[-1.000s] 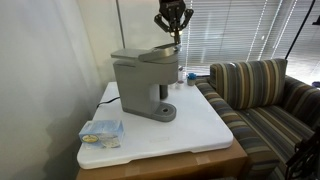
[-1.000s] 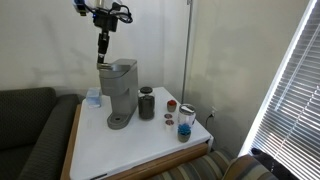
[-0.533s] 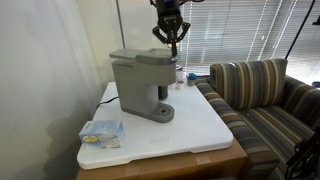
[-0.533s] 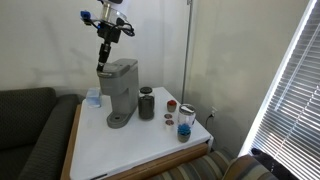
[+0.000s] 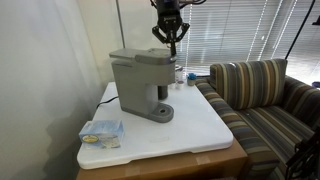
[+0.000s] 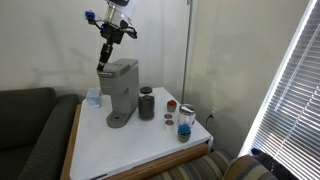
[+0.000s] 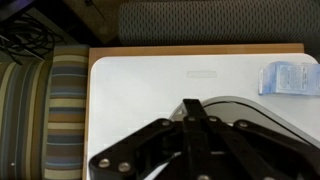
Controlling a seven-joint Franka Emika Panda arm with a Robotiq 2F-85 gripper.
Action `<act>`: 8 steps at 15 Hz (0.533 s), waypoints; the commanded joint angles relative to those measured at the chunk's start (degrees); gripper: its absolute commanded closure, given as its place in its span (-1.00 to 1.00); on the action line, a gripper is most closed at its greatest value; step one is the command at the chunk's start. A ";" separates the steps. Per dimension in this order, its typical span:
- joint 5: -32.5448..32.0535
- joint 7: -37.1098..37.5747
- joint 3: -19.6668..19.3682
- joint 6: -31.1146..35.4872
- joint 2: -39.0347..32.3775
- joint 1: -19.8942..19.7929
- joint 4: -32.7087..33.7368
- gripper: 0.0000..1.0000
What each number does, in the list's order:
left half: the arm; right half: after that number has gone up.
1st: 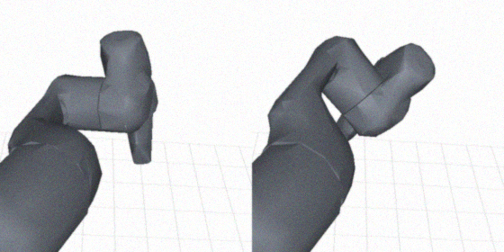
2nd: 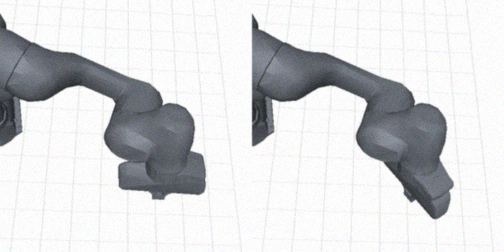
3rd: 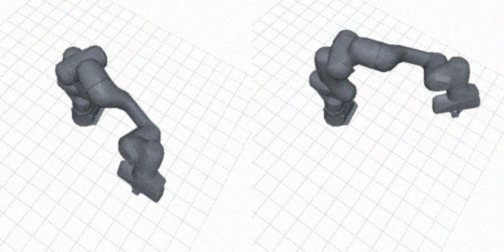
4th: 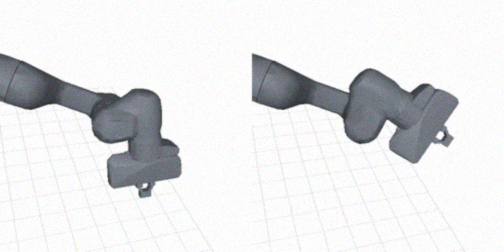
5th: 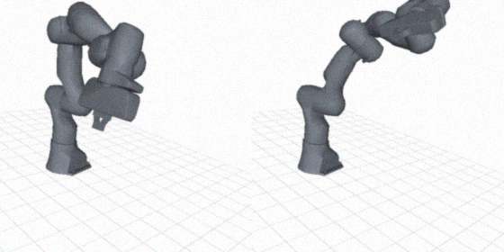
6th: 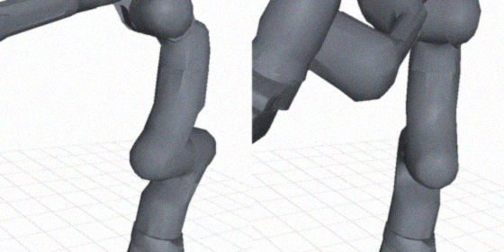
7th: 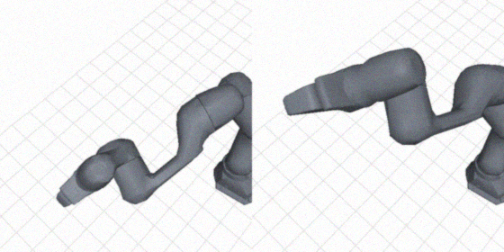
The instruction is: Close the coffee maker
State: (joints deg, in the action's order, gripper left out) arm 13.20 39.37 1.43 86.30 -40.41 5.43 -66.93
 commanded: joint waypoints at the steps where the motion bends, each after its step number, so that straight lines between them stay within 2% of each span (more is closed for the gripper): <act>1: -0.48 -1.87 -0.64 2.32 0.07 0.61 -1.12 1.00; 8: -2.83 -0.29 -1.33 2.85 6.07 1.63 -4.29 1.00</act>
State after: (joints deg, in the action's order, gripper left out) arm 11.72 39.12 1.29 87.94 -38.45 6.12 -67.39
